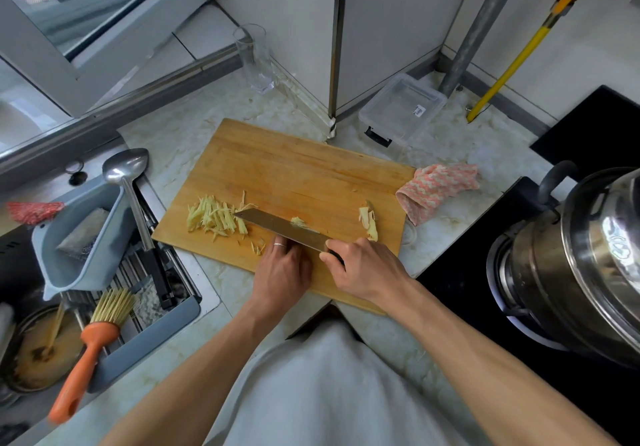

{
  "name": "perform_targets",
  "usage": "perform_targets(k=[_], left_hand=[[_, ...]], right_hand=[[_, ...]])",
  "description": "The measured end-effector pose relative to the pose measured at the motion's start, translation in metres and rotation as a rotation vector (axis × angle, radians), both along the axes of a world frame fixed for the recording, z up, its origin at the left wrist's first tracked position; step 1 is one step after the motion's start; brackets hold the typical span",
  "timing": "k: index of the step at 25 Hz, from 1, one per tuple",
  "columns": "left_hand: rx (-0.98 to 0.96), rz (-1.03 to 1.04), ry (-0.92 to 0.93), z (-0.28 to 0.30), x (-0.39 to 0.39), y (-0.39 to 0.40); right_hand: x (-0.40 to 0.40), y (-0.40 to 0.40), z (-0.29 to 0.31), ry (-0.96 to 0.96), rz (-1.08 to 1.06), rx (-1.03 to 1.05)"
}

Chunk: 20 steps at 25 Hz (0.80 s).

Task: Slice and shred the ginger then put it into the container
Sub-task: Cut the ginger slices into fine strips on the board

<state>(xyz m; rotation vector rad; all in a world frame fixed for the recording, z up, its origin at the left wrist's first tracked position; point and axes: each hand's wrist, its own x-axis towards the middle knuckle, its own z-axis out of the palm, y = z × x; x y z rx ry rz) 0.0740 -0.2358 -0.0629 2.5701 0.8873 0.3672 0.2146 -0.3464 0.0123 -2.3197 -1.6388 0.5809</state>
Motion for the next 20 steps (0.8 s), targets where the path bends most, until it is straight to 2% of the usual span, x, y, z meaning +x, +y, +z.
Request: perform_targets(k=[20], left_hand=[[0.006, -0.039, 0.024, 0.0012, -0.0017, 0.0004]], right_hand=[[0.0001, -0.0018, -0.0029, -0.029, 0.005, 0.004]])
